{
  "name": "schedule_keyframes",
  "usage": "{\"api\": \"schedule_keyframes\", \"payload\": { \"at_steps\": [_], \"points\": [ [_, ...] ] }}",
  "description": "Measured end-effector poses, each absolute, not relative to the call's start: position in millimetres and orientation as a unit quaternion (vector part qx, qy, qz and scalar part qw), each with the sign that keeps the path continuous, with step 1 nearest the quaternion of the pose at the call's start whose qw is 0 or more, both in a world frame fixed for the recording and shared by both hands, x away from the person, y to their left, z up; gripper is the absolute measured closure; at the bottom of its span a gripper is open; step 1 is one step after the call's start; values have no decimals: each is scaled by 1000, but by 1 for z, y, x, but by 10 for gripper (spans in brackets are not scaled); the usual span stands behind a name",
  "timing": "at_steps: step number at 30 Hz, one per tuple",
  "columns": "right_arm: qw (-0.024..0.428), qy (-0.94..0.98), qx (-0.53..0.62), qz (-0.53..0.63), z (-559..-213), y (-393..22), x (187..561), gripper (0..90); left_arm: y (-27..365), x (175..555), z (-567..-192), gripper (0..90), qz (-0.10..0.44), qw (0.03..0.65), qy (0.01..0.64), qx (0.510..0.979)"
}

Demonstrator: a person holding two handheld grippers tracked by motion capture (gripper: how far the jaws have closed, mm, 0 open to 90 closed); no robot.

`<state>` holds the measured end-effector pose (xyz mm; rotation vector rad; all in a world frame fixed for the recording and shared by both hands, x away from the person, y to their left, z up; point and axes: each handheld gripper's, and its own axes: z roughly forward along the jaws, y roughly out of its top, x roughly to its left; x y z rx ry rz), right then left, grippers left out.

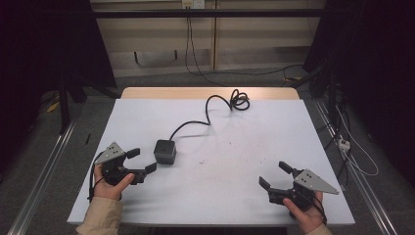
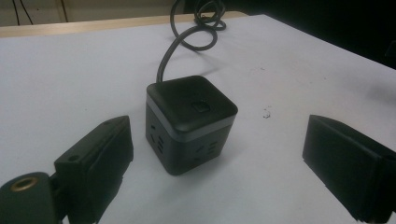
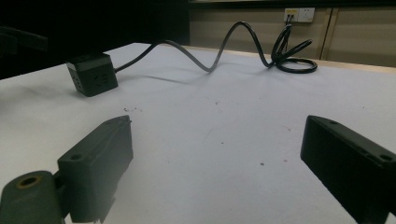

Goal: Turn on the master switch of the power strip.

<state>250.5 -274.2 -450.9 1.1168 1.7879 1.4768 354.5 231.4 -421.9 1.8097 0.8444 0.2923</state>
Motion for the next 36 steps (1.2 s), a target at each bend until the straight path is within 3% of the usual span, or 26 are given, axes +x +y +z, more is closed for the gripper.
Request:
{"api": "schedule_keyframes", "payload": {
  "at_steps": [36],
  "points": [
    [283, 667, 415, 550, -450, -276, 249, 89, 245, 349, -433, 82, 133, 520, 359, 763]
  ]
}}
